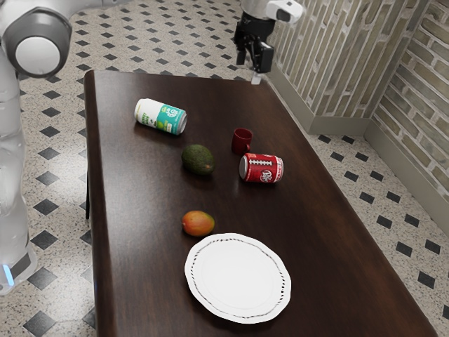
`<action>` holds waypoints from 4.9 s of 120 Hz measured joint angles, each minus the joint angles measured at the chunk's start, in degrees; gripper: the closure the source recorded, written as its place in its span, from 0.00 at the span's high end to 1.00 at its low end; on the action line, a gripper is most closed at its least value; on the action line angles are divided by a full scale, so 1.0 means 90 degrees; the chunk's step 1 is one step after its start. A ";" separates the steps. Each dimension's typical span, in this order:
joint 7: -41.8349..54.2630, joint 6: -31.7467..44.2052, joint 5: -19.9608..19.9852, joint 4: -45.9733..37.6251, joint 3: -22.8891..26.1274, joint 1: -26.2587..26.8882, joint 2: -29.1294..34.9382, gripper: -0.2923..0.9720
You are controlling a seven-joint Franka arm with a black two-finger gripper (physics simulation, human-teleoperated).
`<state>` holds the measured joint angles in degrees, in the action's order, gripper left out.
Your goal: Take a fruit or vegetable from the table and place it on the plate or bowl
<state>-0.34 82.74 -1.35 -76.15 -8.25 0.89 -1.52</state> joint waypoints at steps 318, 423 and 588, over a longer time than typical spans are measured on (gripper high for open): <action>-0.9837 0.3345 -0.0015 -0.4989 0.0224 -0.0785 0.1512 0.77; -1.0452 0.3955 0.0083 -0.5537 0.0334 -0.0775 0.1347 0.77; -1.0622 0.3623 0.0085 -0.5756 0.0929 -0.0786 0.2327 0.56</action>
<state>-95.93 115.35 -0.59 -127.95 0.11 -6.19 19.42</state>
